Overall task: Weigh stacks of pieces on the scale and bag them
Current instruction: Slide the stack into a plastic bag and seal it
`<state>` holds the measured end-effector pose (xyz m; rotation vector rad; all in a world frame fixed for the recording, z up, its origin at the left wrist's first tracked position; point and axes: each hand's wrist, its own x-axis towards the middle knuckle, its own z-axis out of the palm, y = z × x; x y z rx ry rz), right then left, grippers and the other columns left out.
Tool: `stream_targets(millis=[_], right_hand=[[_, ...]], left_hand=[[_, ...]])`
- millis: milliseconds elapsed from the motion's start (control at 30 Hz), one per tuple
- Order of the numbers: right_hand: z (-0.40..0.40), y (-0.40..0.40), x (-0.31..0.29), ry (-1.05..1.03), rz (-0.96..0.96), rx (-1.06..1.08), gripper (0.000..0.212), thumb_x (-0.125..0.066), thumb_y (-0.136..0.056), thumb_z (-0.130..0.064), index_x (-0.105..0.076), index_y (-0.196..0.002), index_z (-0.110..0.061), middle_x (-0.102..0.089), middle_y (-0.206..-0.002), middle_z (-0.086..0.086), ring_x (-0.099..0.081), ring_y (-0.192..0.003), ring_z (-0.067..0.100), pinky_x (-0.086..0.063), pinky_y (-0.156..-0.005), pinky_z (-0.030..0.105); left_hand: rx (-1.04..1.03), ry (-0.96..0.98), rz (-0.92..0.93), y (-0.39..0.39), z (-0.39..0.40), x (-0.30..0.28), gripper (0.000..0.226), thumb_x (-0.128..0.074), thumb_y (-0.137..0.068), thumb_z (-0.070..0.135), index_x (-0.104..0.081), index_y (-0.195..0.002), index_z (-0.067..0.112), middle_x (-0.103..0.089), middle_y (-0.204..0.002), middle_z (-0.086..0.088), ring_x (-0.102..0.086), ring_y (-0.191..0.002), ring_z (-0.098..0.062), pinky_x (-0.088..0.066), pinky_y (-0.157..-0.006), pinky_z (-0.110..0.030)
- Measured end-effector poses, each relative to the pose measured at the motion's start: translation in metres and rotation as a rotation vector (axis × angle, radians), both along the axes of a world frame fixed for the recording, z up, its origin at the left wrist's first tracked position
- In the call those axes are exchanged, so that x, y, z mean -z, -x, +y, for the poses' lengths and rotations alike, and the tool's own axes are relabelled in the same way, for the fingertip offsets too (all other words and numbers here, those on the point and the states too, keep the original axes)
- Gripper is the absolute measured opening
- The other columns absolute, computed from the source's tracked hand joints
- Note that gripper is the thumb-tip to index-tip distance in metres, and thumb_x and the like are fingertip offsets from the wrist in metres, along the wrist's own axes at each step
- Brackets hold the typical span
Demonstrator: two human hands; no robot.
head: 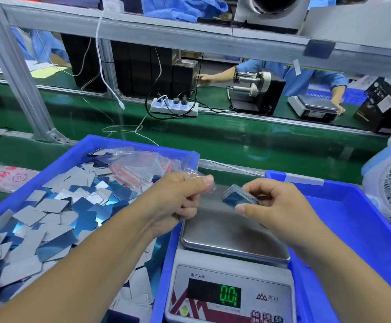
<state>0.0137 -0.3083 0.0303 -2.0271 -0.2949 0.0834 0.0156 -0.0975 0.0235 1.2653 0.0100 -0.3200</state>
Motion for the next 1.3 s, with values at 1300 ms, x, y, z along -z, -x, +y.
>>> stream_targets(millis=[1300], right_hand=[[0.020, 0.010, 0.009, -0.340, -0.146, -0.009, 0.027, -0.075, -0.071, -0.018, -0.071, -0.093, -0.033, -0.073, -0.084, -0.007, -0.063, -0.069, 0.005, -0.048, -0.063, 0.014]], left_hand=[[-0.088, 0.146, 0.012, 0.000, -0.012, 0.010, 0.032, -0.075, -0.071, 0.045, -0.082, -0.084, 0.017, -0.059, -0.070, 0.008, -0.030, -0.052, -0.006, -0.017, -0.042, -0.017]])
